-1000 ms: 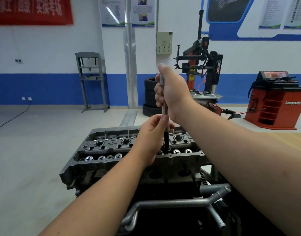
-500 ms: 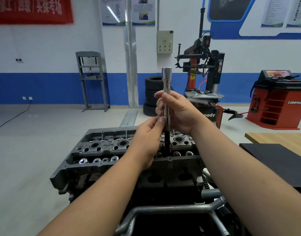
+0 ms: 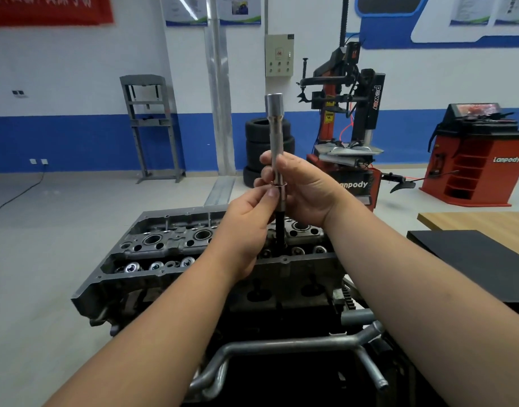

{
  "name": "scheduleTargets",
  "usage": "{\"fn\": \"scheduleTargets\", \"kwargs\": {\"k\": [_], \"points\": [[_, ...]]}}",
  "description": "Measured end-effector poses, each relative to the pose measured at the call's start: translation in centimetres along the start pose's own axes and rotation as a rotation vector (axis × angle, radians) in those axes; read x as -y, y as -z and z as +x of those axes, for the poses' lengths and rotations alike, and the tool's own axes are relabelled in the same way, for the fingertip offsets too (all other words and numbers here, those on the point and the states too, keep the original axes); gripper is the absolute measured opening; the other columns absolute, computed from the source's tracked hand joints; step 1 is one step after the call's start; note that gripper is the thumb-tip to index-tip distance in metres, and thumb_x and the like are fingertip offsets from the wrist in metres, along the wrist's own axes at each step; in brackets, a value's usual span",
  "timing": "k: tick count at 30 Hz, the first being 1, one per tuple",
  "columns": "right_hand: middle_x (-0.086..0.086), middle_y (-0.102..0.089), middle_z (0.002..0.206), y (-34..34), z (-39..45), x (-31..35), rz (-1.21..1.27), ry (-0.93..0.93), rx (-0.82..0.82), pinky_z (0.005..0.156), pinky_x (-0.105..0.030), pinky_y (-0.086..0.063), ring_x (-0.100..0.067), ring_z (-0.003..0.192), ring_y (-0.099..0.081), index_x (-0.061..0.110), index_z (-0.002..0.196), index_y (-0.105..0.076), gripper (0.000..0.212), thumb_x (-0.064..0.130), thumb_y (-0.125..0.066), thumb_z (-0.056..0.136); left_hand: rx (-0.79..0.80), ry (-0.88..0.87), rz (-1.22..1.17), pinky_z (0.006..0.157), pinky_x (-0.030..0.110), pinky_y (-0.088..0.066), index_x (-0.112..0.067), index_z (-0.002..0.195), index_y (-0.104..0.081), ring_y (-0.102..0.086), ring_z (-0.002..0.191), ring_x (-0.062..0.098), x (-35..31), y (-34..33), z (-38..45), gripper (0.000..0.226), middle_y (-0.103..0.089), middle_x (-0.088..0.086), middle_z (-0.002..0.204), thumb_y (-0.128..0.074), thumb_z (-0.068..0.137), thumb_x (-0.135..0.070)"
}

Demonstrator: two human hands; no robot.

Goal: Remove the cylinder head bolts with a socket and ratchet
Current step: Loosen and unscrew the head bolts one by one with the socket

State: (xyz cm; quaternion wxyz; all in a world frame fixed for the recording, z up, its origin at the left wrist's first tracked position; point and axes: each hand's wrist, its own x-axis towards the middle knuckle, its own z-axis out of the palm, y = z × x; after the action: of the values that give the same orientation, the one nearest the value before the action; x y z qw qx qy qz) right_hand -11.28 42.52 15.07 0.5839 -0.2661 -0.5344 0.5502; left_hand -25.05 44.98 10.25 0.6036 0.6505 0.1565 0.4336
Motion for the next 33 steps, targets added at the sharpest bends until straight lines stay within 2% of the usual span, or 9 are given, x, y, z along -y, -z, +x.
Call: {"fn": "scheduleTargets", "kwargs": {"k": [2,5,9,14,16,20,27,31,33], "points": [[0.003,-0.066,0.081,0.2,0.1,-0.2,-0.03,0.01,0.021,0.087,-0.034,-0.045,-0.018,0.093,-0.064,0.022,0.084,-0.072,0.033,0.036,-0.093,0.062,-0.037,-0.015,0.001,0.107,0.039,-0.049,-0.03,0.098,-0.078,-0.069,0.114,0.016,0.2,0.1,0.1,0.023,-0.078,-0.002,0.106,-0.056,0.103,-0.033],[0.001,-0.069,0.088,0.5,0.2,-0.4,-0.01,0.0,0.036,0.095,-0.04,-0.051,-0.021,0.101,-0.064,0.02,0.083,-0.074,0.032,0.037,-0.092,0.063,-0.08,-0.008,0.009,0.098,0.036,-0.05,-0.026,0.102,-0.073,-0.071,0.104,0.013,0.3,0.2,0.1,0.011,-0.078,-0.004,0.101,-0.063,0.1,-0.031],[0.001,-0.071,0.093,0.5,0.0,-0.5,0.018,-0.065,0.022,0.102,-0.038,-0.043,-0.02,0.102,-0.064,0.019,0.086,-0.078,0.04,0.041,-0.095,0.057,-0.023,0.033,0.021,0.097,0.033,-0.048,-0.028,0.105,-0.074,-0.071,0.105,0.006,-0.1,0.3,0.0,0.022,-0.078,-0.007,0.105,-0.053,0.106,-0.035],[0.0,-0.071,0.093,0.4,-0.3,-0.4,0.062,-0.091,0.027,0.115,-0.041,-0.014,-0.021,0.106,-0.053,0.017,0.091,-0.079,0.046,0.039,-0.097,0.055,-0.022,0.038,-0.007,0.095,0.027,-0.051,-0.023,0.106,-0.071,-0.072,0.1,0.005,-0.5,0.2,-0.3,0.017,-0.078,-0.008,0.096,-0.054,0.106,-0.025],[-0.001,-0.07,0.094,0.4,-0.2,-0.4,0.056,-0.07,0.069,0.117,-0.043,-0.022,-0.022,0.106,-0.059,0.018,0.092,-0.077,0.043,0.033,-0.096,0.057,-0.047,0.025,-0.001,0.097,0.031,-0.052,-0.021,0.105,-0.07,-0.072,0.098,0.007,-0.4,0.2,-0.3,0.01,-0.077,-0.008,0.093,-0.06,0.102,-0.024],[-0.002,-0.066,0.092,0.3,-0.1,-0.5,0.03,-0.043,0.063,0.1,-0.043,-0.043,-0.025,0.105,-0.061,0.017,0.084,-0.072,0.036,0.03,-0.096,0.059,-0.046,0.038,0.008,0.109,0.038,-0.049,-0.021,0.109,-0.07,-0.071,0.108,0.01,-0.6,0.1,-0.3,0.013,-0.077,-0.007,0.1,-0.063,0.101,-0.027],[0.001,-0.066,0.093,0.3,-0.3,-0.3,0.032,-0.12,0.032,0.09,-0.027,-0.031,-0.018,0.093,-0.035,0.016,0.09,-0.078,0.04,0.039,-0.093,0.061,-0.016,0.088,0.004,0.116,0.052,-0.04,-0.027,0.108,-0.072,-0.068,0.113,0.017,-0.7,0.2,-0.3,0.023,-0.078,-0.007,0.1,-0.05,0.106,-0.035],[-0.001,-0.064,0.091,0.3,-0.2,-0.4,0.043,-0.092,0.077,0.06,-0.017,-0.049,-0.016,0.088,-0.057,0.018,0.09,-0.072,0.039,0.031,-0.094,0.062,-0.01,0.056,0.036,0.113,0.054,-0.043,-0.027,0.108,-0.072,-0.068,0.109,0.017,-0.6,0.2,-0.3,0.031,-0.077,-0.009,0.094,-0.061,0.089,-0.049],[0.0,-0.063,0.09,0.5,-0.1,-0.4,0.01,-0.081,0.061,0.067,-0.024,-0.051,-0.016,0.087,-0.059,0.018,0.086,-0.069,0.036,0.031,-0.094,0.062,-0.004,0.068,0.034,0.114,0.055,-0.042,-0.03,0.11,-0.072,-0.067,0.115,0.019,-0.6,0.2,-0.3,0.039,-0.077,-0.009,0.098,-0.061,0.083,-0.054]]}}
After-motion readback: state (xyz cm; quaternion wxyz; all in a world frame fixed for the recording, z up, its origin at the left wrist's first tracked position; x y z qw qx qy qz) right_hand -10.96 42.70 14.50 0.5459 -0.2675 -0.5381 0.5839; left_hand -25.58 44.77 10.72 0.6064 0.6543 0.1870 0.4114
